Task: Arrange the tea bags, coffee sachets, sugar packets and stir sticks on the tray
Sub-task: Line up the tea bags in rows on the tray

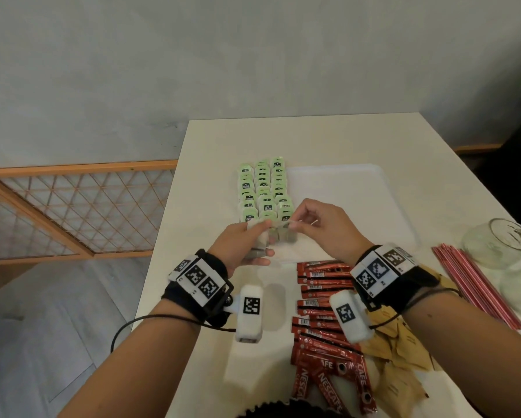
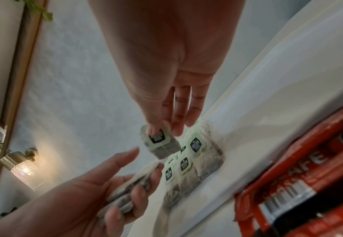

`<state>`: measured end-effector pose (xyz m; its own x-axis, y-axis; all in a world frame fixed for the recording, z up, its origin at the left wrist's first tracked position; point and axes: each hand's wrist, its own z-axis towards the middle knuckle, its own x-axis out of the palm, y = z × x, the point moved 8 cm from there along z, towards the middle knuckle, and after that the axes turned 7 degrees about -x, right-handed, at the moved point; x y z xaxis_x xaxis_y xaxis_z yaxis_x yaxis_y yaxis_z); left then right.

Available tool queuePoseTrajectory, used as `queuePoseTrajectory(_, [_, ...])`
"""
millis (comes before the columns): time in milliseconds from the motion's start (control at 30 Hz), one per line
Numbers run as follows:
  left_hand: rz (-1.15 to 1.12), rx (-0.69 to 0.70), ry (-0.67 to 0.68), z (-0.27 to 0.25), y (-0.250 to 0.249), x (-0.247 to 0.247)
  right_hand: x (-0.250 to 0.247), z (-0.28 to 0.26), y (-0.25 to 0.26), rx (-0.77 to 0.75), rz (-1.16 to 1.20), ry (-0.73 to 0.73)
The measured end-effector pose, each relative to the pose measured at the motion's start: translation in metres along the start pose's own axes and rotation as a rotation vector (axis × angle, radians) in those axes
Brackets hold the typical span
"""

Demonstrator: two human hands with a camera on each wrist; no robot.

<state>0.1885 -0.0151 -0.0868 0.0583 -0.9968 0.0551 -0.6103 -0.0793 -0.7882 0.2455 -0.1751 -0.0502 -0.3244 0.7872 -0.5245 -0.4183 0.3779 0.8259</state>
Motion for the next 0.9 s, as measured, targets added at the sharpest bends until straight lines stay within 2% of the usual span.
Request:
queuePoseTrajectory(133, [-0.141, -0.013, -0.072, -0.001, -0.004, -0.024, 0.002, 0.006, -0.011, 0.092, 0.027, 0.021])
queuePoseTrajectory(267, [-0.118, 0.062, -0.072, -0.002, -0.006, -0.039, 0.023, 0.008, -0.020, 0.167, 0.064, 0.184])
queuePoseTrajectory(333, [-0.061, 0.086, -0.074, -0.001, -0.005, -0.041, 0.030, 0.012, -0.023, 0.172, 0.037, 0.201])
queuePoseTrajectory(500, [0.008, 0.101, -0.066, 0.003, 0.001, -0.041, 0.034, 0.025, -0.028, 0.153, -0.001, 0.095])
queuePoseTrajectory(767, [0.036, 0.085, -0.063, 0.008, 0.001, -0.035, 0.037, 0.036, -0.032, 0.171, 0.011, 0.066])
queuePoseTrajectory(900, [0.086, 0.113, -0.019, 0.006, -0.003, -0.025, 0.023, 0.033, -0.026, 0.168, 0.017, -0.029])
